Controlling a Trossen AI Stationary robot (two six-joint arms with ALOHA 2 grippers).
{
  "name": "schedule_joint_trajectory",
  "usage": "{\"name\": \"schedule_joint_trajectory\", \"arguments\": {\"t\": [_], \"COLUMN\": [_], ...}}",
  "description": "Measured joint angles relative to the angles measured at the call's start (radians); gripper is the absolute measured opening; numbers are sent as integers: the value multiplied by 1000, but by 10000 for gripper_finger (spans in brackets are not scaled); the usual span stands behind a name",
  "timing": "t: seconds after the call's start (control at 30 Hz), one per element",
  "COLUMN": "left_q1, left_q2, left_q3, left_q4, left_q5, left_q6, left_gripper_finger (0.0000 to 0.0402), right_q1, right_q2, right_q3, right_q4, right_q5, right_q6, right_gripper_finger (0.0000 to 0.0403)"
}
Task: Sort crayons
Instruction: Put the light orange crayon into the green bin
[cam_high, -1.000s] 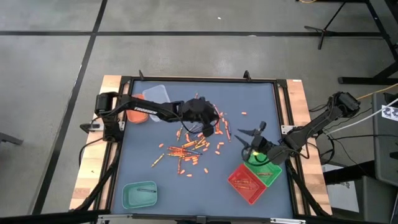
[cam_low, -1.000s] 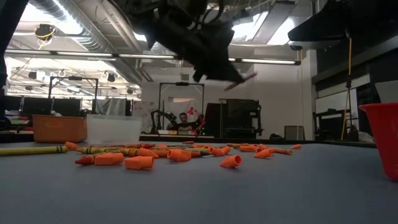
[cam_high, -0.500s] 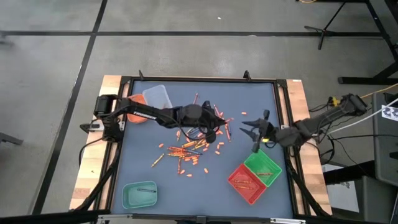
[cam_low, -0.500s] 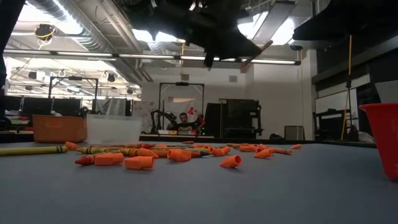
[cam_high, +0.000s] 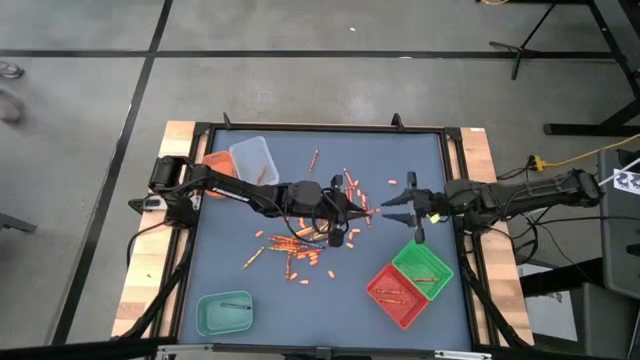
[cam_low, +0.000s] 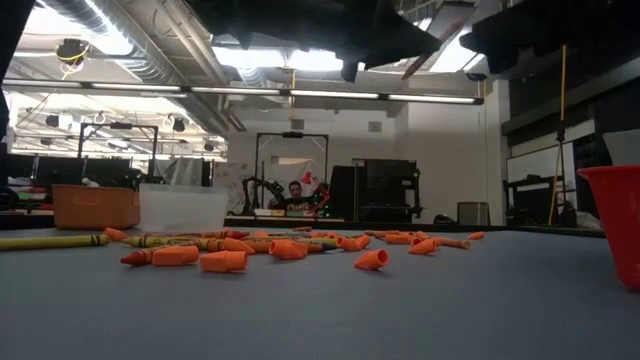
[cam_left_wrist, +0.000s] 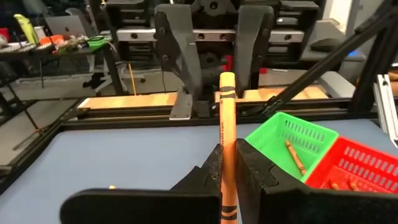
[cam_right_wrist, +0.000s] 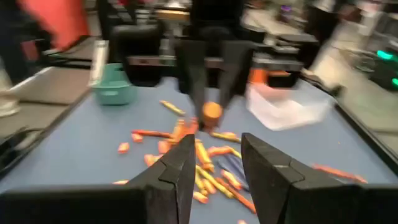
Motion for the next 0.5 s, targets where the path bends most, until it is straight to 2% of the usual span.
{"name": "schedule_joint_trajectory", "arguments": {"t": [0.1, 0.27, 0.5], "left_q1": [-13, -28, -30], "left_q2": [0, 0, 0], "left_q3": [0, 0, 0], "left_q4": [19, 76, 118], "left_q5": [0, 0, 0], "left_q6": [1, 3, 3], "left_gripper_finger": [6, 6, 6], "right_q1": [-5, -4, -4], "right_q2": [2, 15, 76], "right_q3": [0, 0, 1], "right_q4": [19, 28, 217], "right_q5": [-59, -57, -65], "right_q6": [-38, -46, -47], "right_gripper_finger": [129, 129, 129]}}
